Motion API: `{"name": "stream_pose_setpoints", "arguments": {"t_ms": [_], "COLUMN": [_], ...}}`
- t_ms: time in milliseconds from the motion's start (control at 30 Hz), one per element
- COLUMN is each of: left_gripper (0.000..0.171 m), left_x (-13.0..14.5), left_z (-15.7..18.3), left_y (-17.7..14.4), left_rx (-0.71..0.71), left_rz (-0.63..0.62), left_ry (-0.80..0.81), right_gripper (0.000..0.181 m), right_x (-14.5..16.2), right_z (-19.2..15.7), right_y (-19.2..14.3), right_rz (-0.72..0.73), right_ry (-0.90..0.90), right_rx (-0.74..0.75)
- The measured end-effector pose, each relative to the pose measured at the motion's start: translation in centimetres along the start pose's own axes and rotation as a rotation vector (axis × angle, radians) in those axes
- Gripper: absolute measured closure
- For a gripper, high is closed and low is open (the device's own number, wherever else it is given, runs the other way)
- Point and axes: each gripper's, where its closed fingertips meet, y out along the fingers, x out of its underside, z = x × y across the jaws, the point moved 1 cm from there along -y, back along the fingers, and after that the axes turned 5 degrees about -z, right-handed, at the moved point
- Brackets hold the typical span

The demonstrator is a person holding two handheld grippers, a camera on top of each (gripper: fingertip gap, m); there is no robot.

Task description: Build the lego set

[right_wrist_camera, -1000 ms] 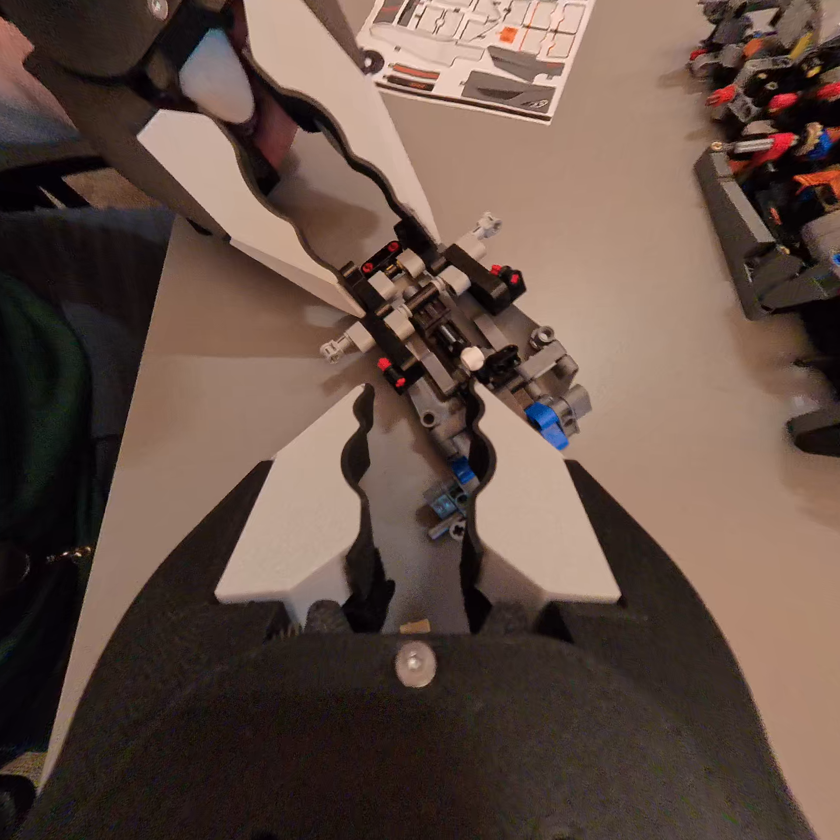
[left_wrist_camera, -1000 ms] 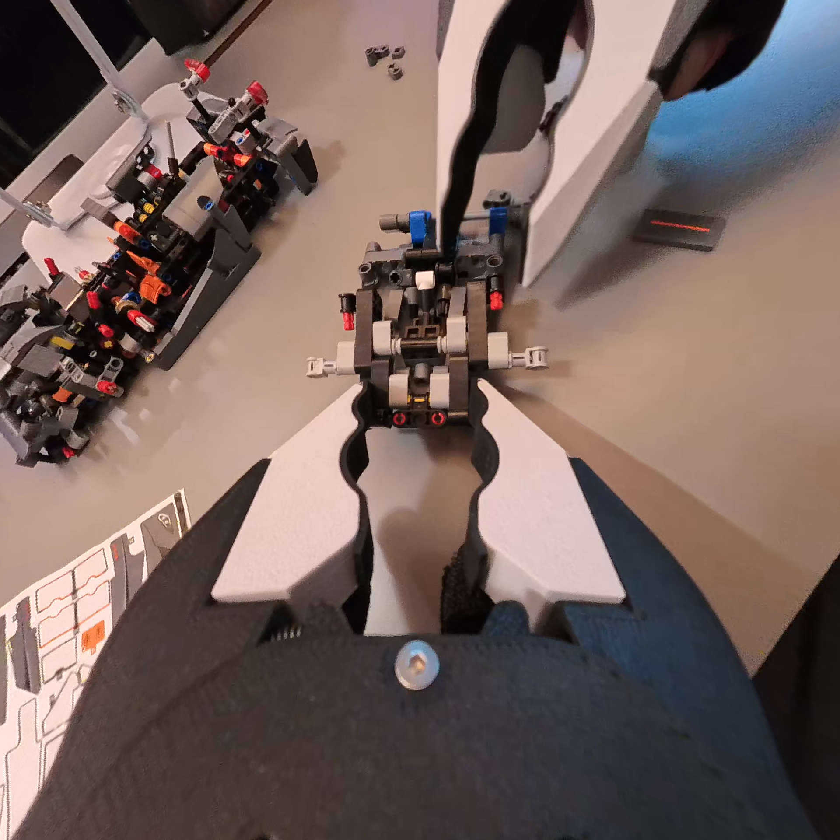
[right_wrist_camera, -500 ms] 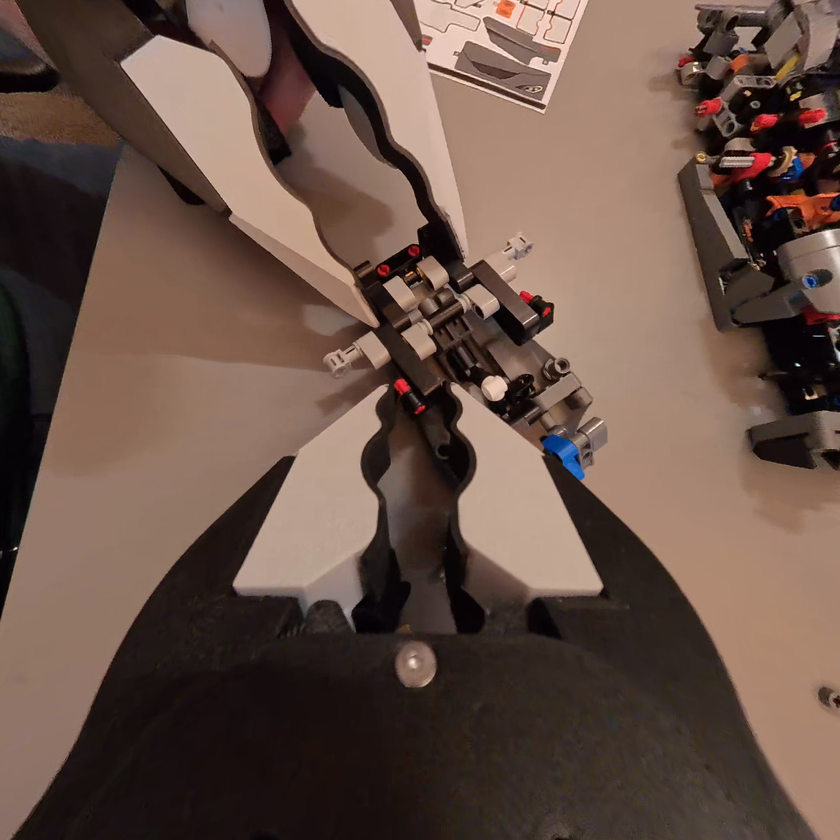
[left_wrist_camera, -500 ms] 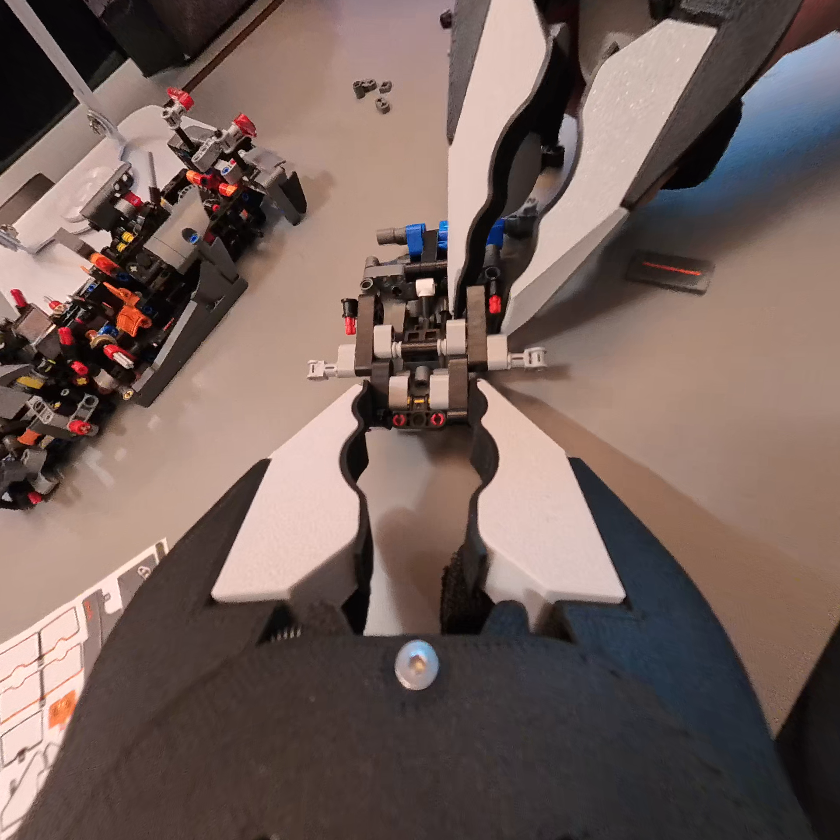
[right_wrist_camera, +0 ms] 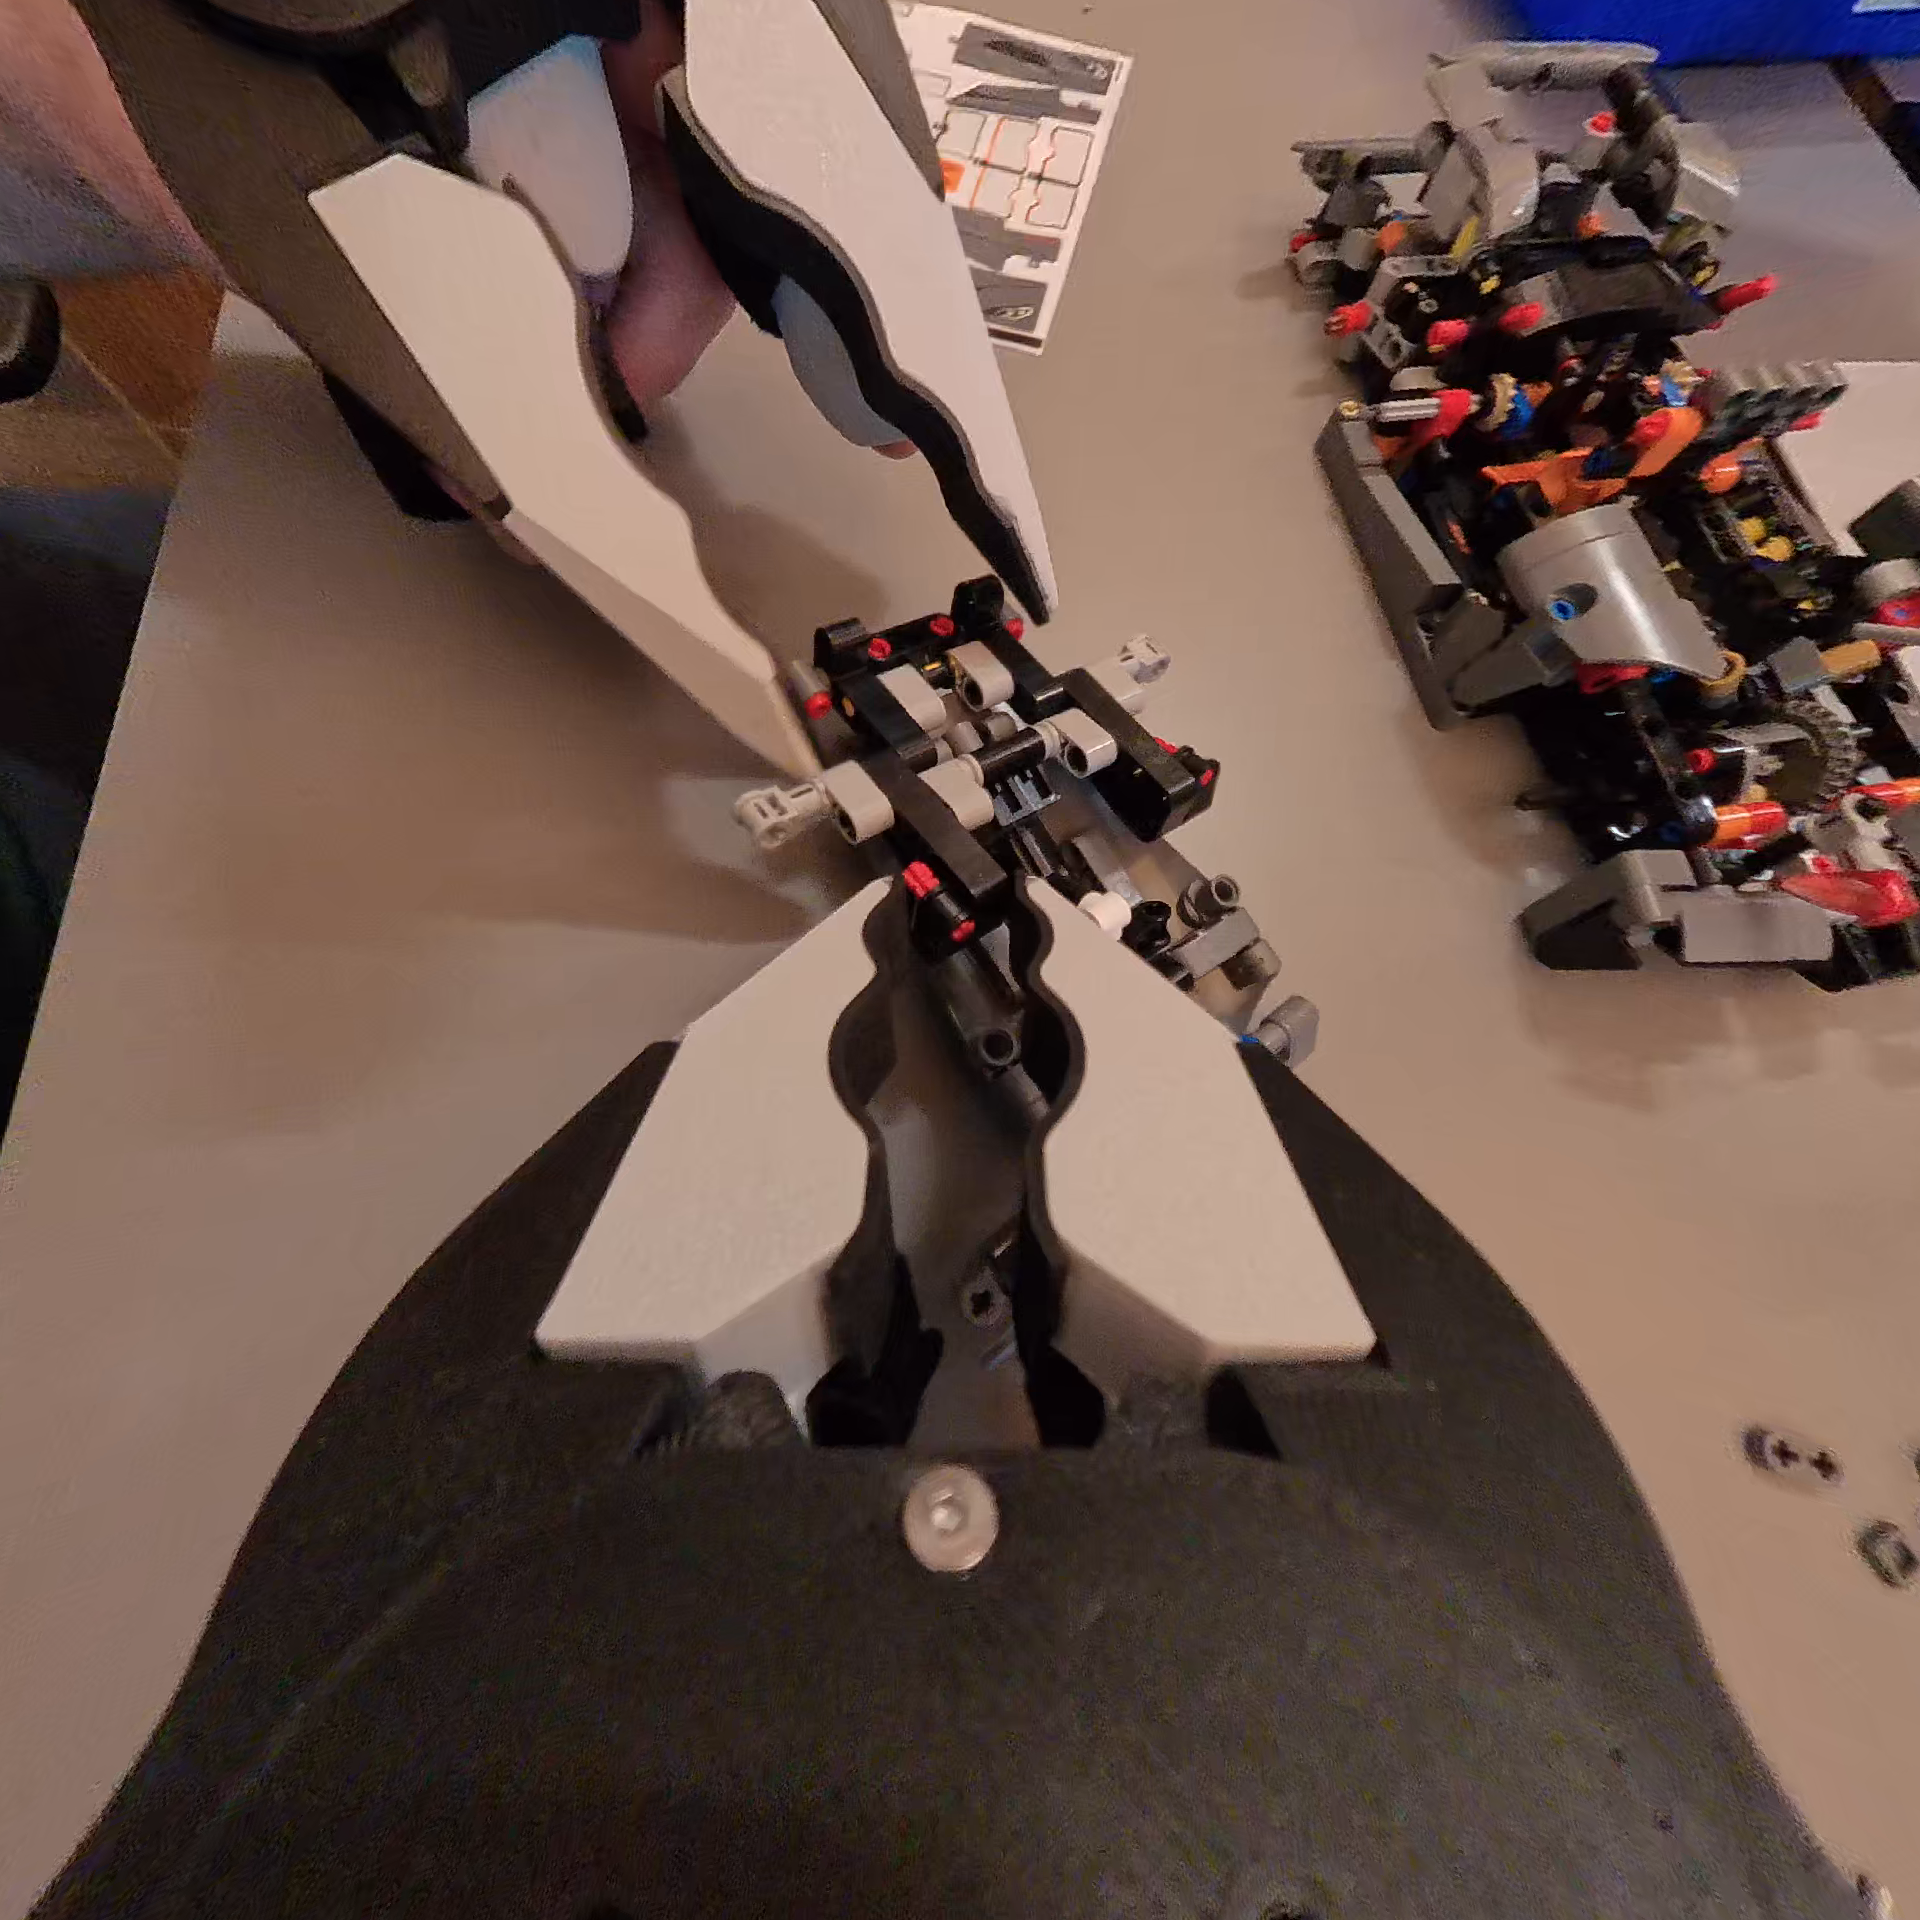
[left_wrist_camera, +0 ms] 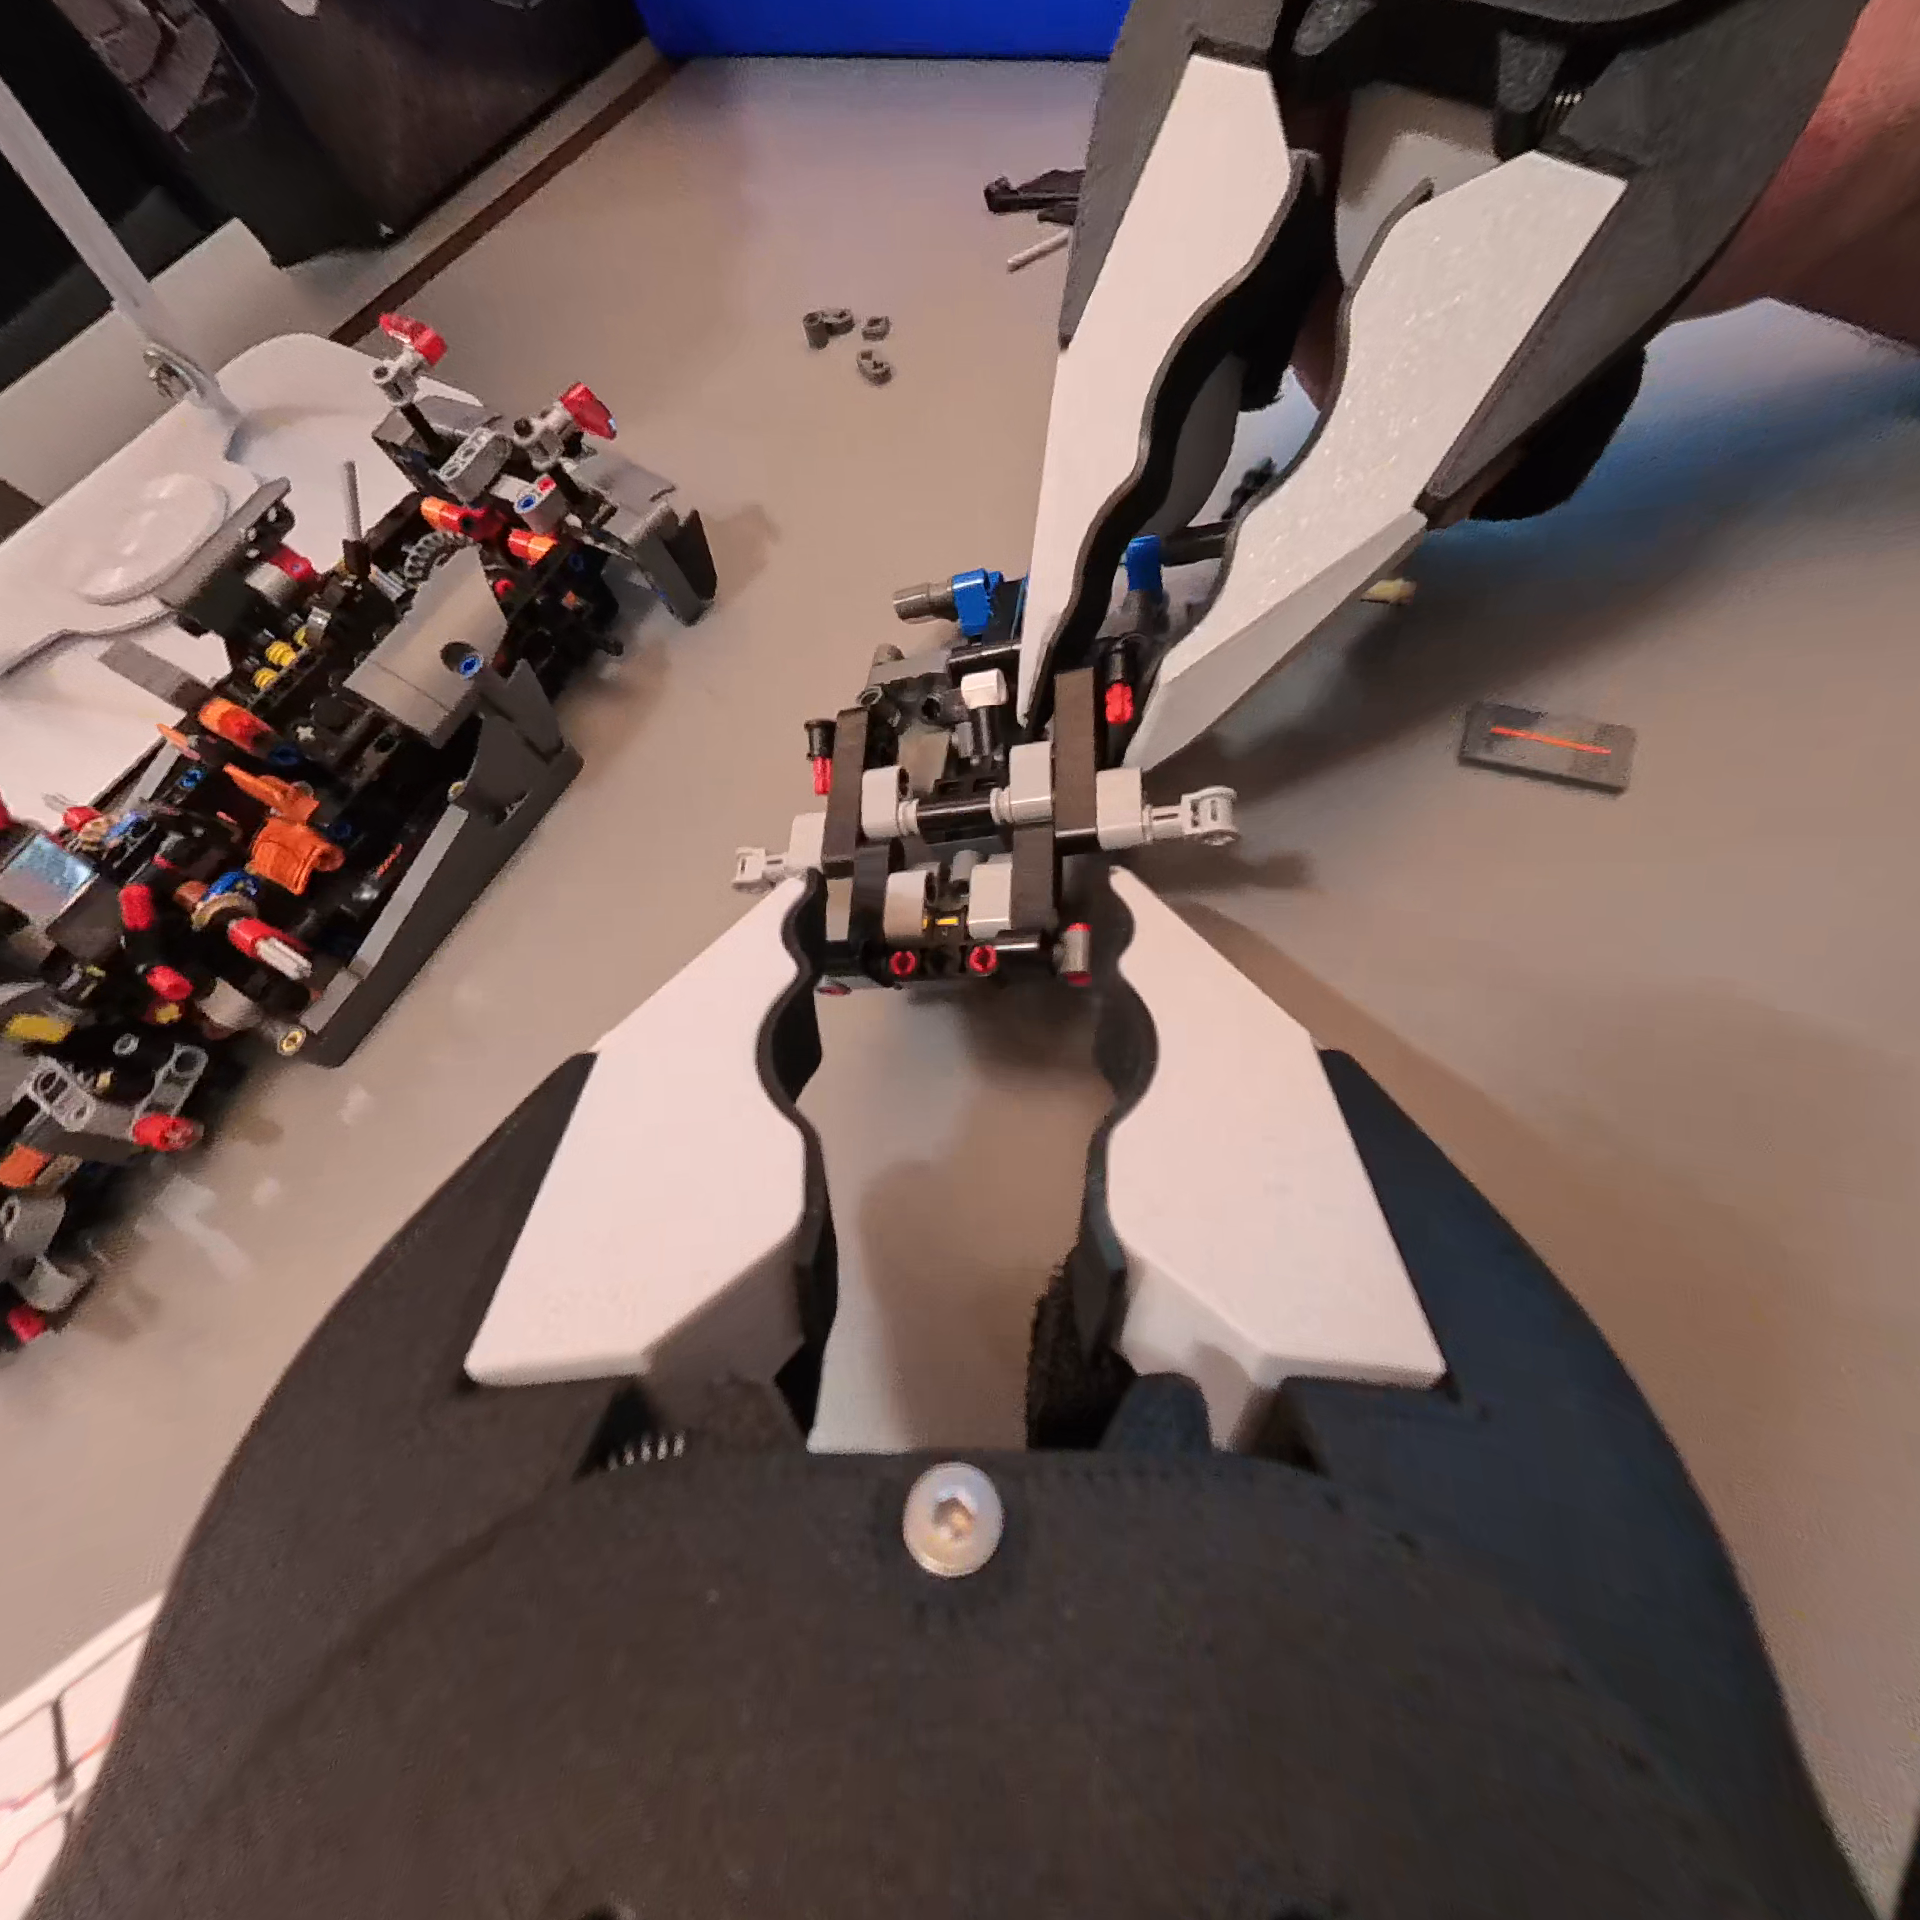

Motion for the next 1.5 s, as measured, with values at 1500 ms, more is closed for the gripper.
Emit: {"name": "stream_pose_setpoints", "arguments": {"t_ms": [1500], "left_gripper": [0.11], "left_x": [-3.3], "left_z": [-1.3], "left_y": [0.6], "left_rx": [0.146], "left_rz": [0.195], "left_ry": [-0.158], "right_gripper": [0.165], "right_x": [-2.4], "right_z": [1.6], "right_y": [-3.2], "right_rz": [0.25], "right_ry": [0.055], "right_rx": [-0.005]}}
